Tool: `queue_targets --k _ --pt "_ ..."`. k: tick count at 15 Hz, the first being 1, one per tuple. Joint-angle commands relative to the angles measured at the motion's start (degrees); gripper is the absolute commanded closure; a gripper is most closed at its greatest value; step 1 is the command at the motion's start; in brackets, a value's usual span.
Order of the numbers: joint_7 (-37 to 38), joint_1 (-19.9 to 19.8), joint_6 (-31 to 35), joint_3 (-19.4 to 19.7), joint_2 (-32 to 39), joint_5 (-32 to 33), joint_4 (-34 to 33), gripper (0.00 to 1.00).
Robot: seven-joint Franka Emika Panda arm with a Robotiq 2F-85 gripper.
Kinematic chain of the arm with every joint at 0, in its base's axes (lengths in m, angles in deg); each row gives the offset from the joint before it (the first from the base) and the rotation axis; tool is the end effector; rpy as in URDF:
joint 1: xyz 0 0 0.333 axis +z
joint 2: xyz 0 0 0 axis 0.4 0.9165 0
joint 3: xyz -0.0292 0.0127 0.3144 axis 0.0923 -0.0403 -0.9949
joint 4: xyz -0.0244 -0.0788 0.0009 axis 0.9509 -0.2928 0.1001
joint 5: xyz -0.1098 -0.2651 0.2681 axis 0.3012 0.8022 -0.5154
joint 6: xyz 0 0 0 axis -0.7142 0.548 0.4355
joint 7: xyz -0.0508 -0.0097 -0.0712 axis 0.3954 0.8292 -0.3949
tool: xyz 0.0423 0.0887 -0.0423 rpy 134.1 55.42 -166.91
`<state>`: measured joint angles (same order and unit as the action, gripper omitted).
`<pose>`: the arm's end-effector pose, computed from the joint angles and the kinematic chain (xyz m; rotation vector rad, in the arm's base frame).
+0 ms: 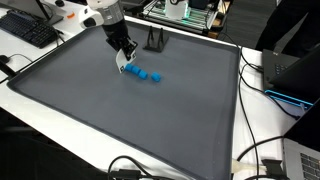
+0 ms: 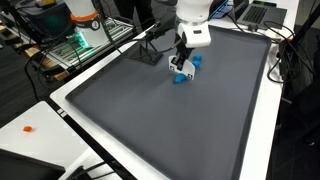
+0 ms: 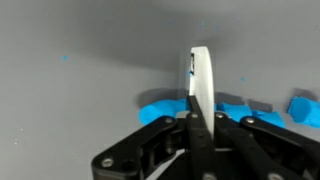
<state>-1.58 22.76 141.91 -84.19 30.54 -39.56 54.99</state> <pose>0.5965 -0.0014 0.2328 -3.1007 -0.0442 0.1662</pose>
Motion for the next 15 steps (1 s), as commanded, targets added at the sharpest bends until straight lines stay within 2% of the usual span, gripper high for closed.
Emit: queue_targets --k 1,10,15 --pt "-0.96 0.06 1.83 -0.82 1.53 -0.31 1.52 0.99" --pt "-2.38 -0.85 -0.1 -2.59 1.82 -3.83 0.82 0.99" --pt "-0.96 -0.13 -0.59 -1.62 1.0 -2.27 0.68 0.99"
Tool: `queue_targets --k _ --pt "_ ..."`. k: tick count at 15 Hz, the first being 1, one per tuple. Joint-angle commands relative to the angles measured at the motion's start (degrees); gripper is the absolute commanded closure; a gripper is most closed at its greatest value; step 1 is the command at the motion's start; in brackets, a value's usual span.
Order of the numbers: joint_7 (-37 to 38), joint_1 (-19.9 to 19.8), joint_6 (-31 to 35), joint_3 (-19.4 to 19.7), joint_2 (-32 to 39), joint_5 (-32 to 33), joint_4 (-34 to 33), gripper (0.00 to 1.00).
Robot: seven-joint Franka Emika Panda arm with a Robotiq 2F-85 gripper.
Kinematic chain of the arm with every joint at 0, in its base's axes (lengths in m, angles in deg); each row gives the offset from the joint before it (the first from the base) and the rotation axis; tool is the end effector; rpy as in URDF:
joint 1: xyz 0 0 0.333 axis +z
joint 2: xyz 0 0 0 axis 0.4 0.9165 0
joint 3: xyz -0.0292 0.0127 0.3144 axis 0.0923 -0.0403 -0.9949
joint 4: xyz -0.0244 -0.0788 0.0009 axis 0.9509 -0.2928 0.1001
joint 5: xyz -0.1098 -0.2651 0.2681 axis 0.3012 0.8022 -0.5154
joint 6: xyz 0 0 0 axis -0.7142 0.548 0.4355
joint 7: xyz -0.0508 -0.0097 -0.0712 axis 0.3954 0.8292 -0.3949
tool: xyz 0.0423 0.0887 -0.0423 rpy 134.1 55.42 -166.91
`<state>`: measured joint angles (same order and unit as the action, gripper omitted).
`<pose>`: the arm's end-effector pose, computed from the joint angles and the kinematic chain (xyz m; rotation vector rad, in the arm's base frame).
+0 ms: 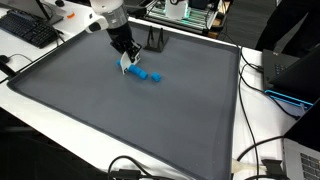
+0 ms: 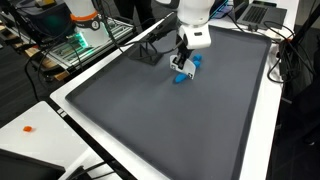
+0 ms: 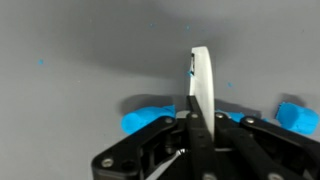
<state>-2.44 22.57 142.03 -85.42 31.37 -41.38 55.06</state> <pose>0.5948 0.0097 0.2240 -3.0682 -0.0563 0.1840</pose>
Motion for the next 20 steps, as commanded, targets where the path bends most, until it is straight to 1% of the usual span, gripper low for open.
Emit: queue_targets --k 1,8,12,17,20 --pt "0.24 0.08 -0.8 -0.22 -0.34 -0.36 0.64 0.99" --pt "-0.22 -0.69 -3.18 -0.71 -3.65 -2.7 1.49 0.99" --pt "-1.07 -1.26 -6.88 -1.15 -6.05 -6.22 2.41 0.99" --pt "2.09 -0.97 -7.39 -0.4 -10.87 -9.78 5.5 0.99" --pt "6.63 -0.59 -7.41 0.4 -14.3 -11.19 8.51 0.99"
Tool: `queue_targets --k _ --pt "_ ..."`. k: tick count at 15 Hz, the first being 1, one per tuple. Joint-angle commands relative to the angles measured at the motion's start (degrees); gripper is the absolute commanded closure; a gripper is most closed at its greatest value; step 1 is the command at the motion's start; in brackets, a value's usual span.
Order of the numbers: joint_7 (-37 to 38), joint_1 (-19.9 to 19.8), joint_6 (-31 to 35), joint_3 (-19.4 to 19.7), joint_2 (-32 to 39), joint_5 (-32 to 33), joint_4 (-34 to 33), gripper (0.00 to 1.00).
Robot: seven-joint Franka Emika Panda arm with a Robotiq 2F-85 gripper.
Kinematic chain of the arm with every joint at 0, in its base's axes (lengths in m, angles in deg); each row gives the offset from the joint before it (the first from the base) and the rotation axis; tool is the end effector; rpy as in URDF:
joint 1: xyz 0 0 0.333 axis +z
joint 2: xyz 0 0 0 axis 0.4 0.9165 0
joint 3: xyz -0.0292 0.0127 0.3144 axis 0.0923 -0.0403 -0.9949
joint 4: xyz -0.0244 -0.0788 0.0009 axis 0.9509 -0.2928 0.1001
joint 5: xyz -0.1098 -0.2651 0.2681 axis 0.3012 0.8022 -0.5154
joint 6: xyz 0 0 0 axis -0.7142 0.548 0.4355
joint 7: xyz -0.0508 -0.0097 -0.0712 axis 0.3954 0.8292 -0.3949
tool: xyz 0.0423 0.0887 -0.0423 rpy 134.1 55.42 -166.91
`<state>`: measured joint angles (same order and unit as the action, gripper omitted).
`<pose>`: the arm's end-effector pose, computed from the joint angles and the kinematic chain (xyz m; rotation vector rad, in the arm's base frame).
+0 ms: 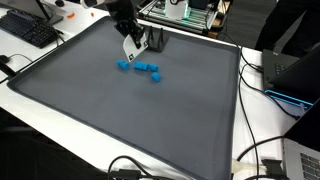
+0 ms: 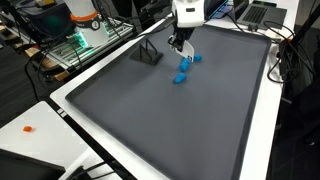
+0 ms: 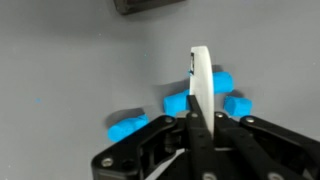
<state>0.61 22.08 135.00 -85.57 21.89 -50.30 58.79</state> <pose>0.5715 0.0125 0.2866 -2.9445 0.1713 0.2110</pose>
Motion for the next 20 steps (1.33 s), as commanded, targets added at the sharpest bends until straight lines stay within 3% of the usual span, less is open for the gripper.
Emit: queue_targets --k 1,9,20 --pt "4.56 -0.16 -0.17 0.54 -6.05 -3.37 6.08 0.99" --pt "12.84 0.38 1.17 0.95 -15.09 -13.78 16.89 0.99" --pt "33.77 0.57 3.65 0.98 -21.04 -14.06 27.01 0.99"
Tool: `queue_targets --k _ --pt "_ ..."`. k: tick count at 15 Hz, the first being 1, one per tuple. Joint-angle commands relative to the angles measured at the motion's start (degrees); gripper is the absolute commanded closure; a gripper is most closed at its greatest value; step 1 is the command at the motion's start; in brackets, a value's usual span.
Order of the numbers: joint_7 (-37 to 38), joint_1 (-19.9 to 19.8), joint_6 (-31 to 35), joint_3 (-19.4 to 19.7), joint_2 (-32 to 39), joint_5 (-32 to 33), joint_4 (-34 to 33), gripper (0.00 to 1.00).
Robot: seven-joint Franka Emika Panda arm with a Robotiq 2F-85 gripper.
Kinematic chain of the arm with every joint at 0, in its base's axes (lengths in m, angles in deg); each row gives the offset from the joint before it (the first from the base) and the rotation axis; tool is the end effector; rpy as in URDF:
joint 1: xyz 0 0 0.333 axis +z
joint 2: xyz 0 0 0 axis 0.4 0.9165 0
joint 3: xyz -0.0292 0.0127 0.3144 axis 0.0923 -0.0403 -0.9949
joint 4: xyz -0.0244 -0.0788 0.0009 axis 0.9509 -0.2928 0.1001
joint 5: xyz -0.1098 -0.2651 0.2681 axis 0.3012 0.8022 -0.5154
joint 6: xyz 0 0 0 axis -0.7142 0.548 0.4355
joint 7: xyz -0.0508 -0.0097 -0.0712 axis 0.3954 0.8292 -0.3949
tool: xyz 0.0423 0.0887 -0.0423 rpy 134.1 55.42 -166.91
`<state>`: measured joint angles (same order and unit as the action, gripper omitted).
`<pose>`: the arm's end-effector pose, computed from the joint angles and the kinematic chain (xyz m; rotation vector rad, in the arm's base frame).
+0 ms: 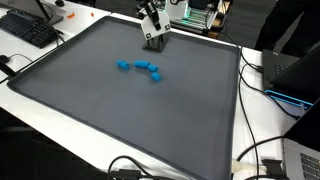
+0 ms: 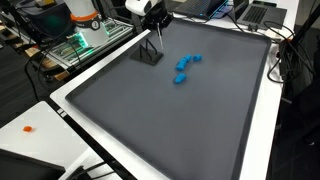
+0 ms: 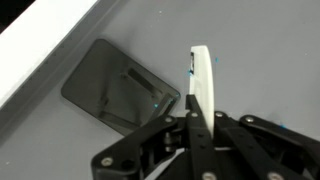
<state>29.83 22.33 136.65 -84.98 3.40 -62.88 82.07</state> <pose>0.4503 0.0145 0.2954 -2.6277 1.1040 0.3852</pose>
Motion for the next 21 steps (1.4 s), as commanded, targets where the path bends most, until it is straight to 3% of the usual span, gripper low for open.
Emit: queue_targets --k 1,8,21 --pt "6.18 0.27 2.43 0.4 -2.74 -1.48 4.37 0.99" --pt "13.65 0.47 6.63 0.29 -2.6 -3.11 8.01 0.99" --pt "18.34 2.72 22.3 -1.08 -0.65 -6.78 12.53 0.99"
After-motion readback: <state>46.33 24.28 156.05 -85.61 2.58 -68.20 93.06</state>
